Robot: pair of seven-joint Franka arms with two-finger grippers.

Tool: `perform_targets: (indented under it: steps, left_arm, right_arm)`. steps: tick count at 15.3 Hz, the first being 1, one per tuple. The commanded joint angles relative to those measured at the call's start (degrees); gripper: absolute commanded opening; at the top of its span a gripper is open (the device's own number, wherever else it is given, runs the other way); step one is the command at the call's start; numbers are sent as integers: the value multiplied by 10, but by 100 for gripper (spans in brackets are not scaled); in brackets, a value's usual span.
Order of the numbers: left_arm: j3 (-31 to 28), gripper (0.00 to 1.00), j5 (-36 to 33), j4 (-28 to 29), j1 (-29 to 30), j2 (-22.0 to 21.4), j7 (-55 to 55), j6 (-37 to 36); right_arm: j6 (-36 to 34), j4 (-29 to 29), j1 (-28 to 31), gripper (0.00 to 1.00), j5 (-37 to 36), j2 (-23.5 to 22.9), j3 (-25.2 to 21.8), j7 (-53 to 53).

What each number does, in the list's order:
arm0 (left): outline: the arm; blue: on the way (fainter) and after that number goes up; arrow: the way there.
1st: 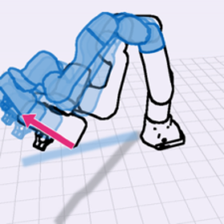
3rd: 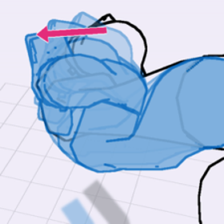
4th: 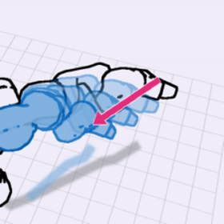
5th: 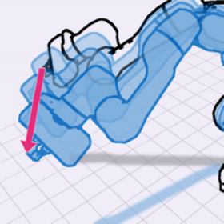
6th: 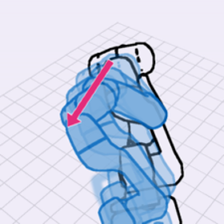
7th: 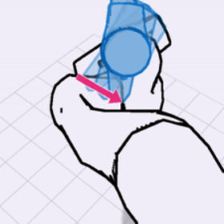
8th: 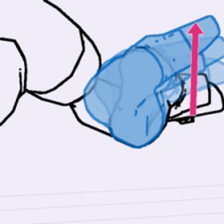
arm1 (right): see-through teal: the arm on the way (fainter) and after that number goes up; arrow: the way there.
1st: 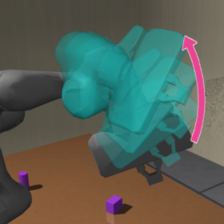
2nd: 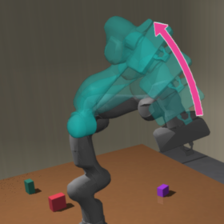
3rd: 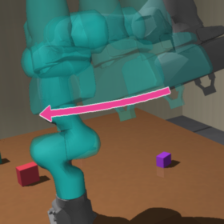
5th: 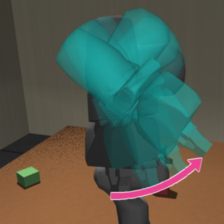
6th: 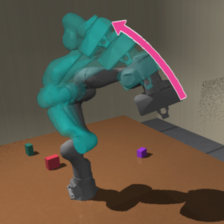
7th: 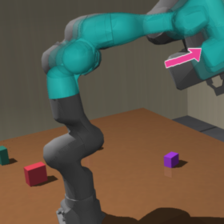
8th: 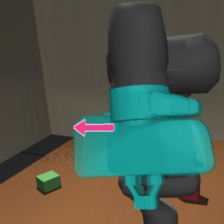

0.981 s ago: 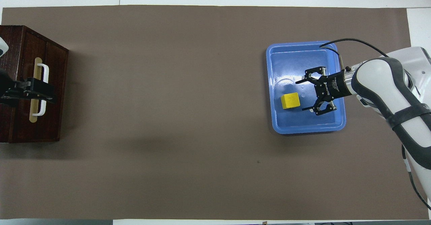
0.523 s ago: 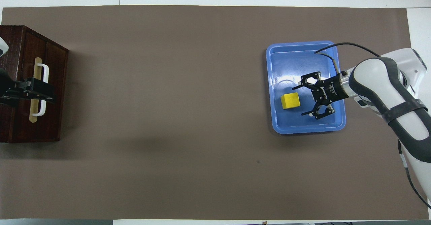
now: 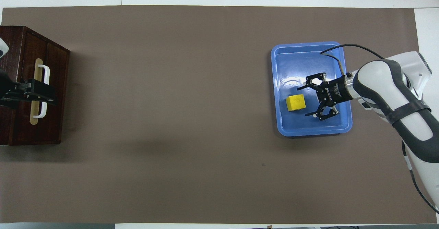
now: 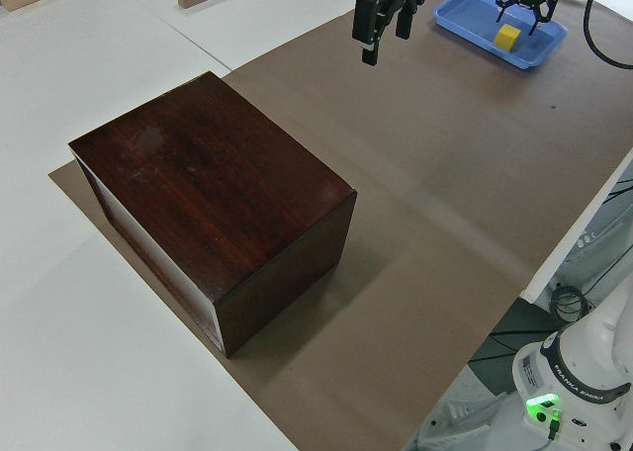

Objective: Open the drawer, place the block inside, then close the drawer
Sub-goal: 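Lower the right gripper and close it on the yellow block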

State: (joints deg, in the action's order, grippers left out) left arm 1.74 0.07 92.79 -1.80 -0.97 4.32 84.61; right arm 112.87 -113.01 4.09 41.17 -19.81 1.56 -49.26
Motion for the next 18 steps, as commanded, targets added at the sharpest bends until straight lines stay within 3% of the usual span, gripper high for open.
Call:
perform_targets:
  steps: [1,18]
  left_arm:
    - [-6,100,8,12,-3,-11,0,2]
    - [-6,100,8,11,-3,-11,0,2]
  right_arm:
    - [17,-10,-6,100,15,1,2,22]
    - [40,-27,0,99,15,3,0,43]
